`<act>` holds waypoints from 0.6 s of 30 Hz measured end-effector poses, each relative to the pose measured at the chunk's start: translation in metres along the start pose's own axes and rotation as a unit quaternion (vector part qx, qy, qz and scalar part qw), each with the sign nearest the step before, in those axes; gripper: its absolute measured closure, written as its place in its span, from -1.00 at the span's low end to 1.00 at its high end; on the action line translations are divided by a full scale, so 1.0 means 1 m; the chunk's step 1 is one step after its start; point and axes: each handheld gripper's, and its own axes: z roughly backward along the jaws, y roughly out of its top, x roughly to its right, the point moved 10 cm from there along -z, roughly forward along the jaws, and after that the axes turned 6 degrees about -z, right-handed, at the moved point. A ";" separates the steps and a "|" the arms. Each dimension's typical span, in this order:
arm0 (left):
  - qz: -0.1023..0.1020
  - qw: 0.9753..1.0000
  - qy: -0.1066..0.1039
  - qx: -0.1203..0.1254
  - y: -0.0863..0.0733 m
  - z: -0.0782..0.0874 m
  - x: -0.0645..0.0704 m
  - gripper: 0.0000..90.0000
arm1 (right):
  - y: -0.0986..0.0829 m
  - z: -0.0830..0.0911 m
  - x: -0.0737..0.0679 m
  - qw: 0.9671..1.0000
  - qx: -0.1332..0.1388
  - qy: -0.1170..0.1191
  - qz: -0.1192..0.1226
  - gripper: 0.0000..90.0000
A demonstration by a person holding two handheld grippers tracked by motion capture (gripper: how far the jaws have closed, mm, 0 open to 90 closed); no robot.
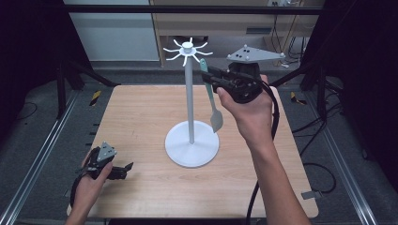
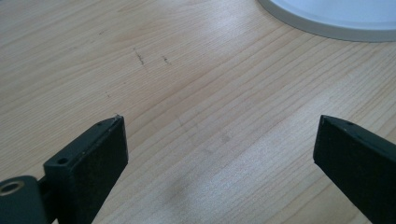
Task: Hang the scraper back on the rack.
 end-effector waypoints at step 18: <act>-0.001 1.000 -0.002 -0.001 0.000 -0.001 0.001 -0.94 | -0.002 -0.010 -0.001 1.000 -0.001 0.003 -0.006 0.65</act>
